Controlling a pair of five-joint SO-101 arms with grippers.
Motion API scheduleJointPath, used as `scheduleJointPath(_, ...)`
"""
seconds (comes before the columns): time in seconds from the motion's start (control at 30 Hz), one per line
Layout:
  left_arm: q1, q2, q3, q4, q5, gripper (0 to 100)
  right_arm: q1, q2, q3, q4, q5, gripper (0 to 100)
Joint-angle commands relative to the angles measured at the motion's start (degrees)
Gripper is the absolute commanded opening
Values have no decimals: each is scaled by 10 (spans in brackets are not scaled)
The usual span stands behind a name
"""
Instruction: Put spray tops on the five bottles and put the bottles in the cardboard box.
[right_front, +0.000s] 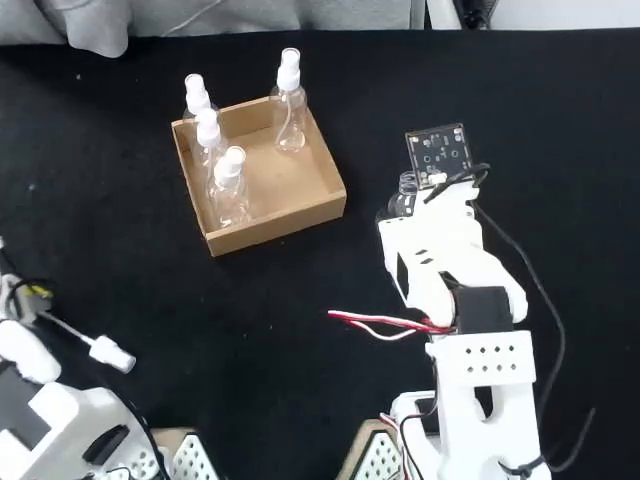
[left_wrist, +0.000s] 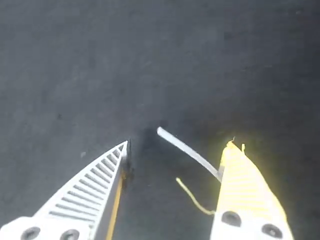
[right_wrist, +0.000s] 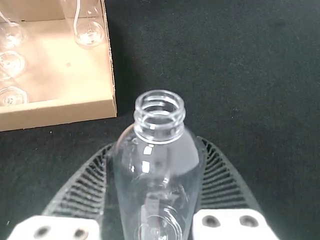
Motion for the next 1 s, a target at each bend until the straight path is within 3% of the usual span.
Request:
scheduleJointPath(0.0, -51, -11, -3, -7, -31, 271, 9, -16, -4, -13, 2, 99)
scheduleJointPath(0.23, -114, -11, 8, 4, -88, 271, 9, -16, -4, -13, 2, 99)
scheduleJointPath(0.43, -148, -11, 4, 98, -172, 271, 9, -16, -4, -13, 2, 99)
scheduleJointPath(0.6, -176, -11, -2, 137, -201, 271, 9, -16, -3, -13, 2, 99)
scheduleJointPath(0.83, -213, -11, -67, 268, -267, 271, 9, -16, -3, -13, 2, 99)
scheduleJointPath(0.97, -210, -11, -103, 304, -276, 270, 9, -16, -3, -13, 2, 99)
